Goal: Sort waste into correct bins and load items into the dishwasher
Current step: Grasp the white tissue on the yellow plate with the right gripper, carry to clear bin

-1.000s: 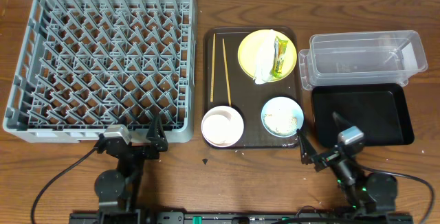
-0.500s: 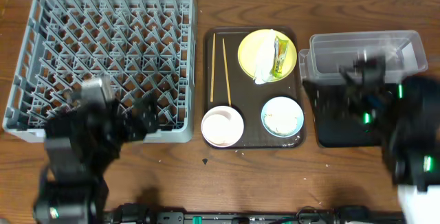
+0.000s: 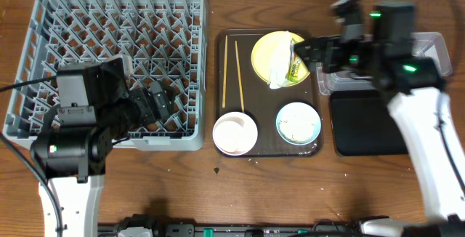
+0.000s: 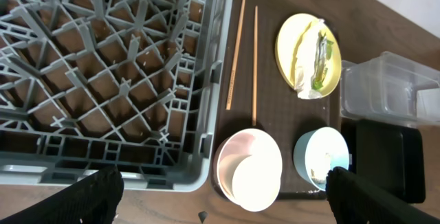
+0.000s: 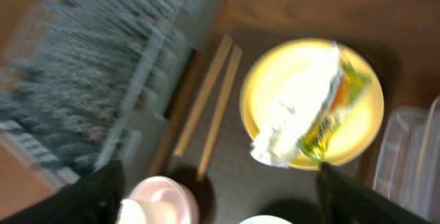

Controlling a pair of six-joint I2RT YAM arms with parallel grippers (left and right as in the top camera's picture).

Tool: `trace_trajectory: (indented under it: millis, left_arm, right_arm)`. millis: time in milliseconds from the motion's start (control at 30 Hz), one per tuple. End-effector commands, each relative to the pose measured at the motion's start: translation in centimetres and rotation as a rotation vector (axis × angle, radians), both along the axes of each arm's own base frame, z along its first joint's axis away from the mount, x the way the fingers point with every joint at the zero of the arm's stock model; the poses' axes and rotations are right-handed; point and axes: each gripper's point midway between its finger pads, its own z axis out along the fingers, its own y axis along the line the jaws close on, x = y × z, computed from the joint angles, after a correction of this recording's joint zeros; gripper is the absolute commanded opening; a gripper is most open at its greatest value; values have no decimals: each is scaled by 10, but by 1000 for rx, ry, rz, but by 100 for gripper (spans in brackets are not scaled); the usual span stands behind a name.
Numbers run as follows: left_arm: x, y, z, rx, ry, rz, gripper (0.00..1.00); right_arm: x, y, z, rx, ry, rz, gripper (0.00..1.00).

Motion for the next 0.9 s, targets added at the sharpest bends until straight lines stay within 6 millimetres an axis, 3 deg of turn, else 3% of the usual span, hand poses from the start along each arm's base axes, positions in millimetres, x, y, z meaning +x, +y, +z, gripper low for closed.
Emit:
trace_trajectory:
  millis: [0, 100, 300, 533, 600, 700, 733, 800, 867]
  left_arm:
    - [5, -3, 0, -15, 13, -12, 95]
    - [8, -3, -6, -16, 34, -12, 95]
    - [13, -2, -15, -18, 68, -12, 95]
    - [16, -2, -21, -18, 92, -11, 95]
    - [16, -2, -22, -19, 98, -11, 95]
    - [17, -2, -24, -17, 103, -10, 95]
    - [17, -2, -24, -17, 103, -10, 95]
    - [17, -2, -24, -17, 103, -10, 95]
    - [17, -2, -24, -17, 103, -10, 95]
  right_arm:
    - [25, -8, -55, -278, 40, -162, 79]
    - [37, 6, -93, -340, 73, -147, 66]
    - [69, 35, -163, -321, 96, -148, 55]
    - [85, 44, -220, -259, 161, -233, 51]
    - [84, 48, -230, -259, 173, -231, 39]
    - [85, 50, -229, -251, 172, -259, 7]
    - [86, 52, -220, -236, 164, -258, 1]
    - [89, 52, -191, -204, 135, -272, 1]
    - [93, 46, -149, -163, 83, -294, 1]
